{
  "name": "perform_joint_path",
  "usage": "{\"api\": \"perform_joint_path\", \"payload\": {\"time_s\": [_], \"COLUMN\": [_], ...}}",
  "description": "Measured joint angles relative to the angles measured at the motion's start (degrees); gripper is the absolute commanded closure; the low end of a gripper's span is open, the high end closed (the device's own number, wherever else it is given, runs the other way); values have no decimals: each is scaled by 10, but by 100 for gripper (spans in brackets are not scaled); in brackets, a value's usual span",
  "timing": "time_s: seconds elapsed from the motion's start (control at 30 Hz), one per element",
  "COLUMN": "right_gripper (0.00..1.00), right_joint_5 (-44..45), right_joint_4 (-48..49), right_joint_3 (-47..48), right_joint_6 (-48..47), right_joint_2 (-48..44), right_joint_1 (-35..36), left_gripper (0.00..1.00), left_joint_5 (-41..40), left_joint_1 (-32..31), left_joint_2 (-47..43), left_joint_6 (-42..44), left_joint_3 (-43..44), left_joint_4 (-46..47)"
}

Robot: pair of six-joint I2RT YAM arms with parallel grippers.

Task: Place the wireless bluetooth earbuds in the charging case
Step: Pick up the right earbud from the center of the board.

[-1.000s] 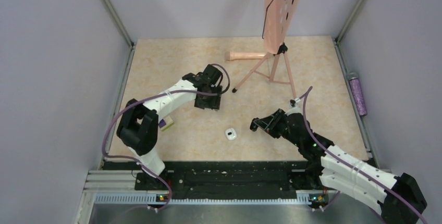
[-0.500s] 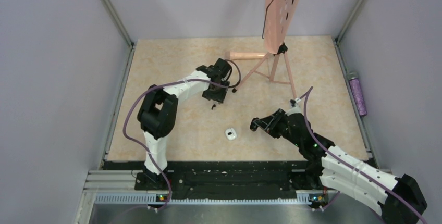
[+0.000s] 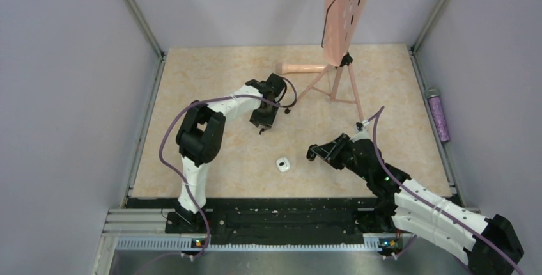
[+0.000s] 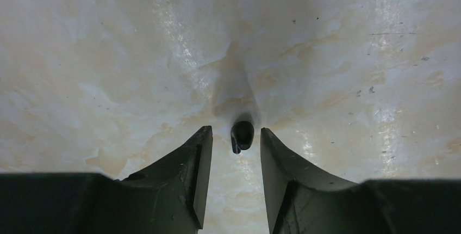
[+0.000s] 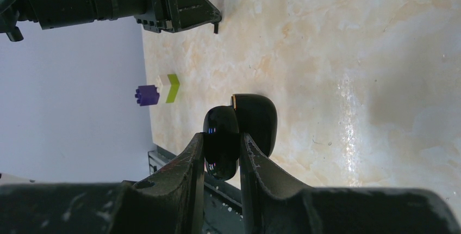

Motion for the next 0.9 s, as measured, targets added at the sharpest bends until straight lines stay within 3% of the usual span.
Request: {"api": "perform_joint_path", "payload": {"time_s": [0.53,0.67,0.9], "right_gripper": [100,100,100], "right_joint_5": [0,0,0], "right_joint_4": [1,0,0], "right_joint_3": [0,0,0], "right_joint_6": [0,0,0], "right_joint_2": [2,2,2], "right_joint_1": [0,0,0], "left_gripper": [65,72,71], "left_joint_5": [16,17,22], "left_joint_1": [0,0,0], "left_joint_2": [2,3,10], "left_joint_6": [0,1,1], "left_joint_3": [-9,-8,-7], "left_joint_4": [-5,-5,-7]}}
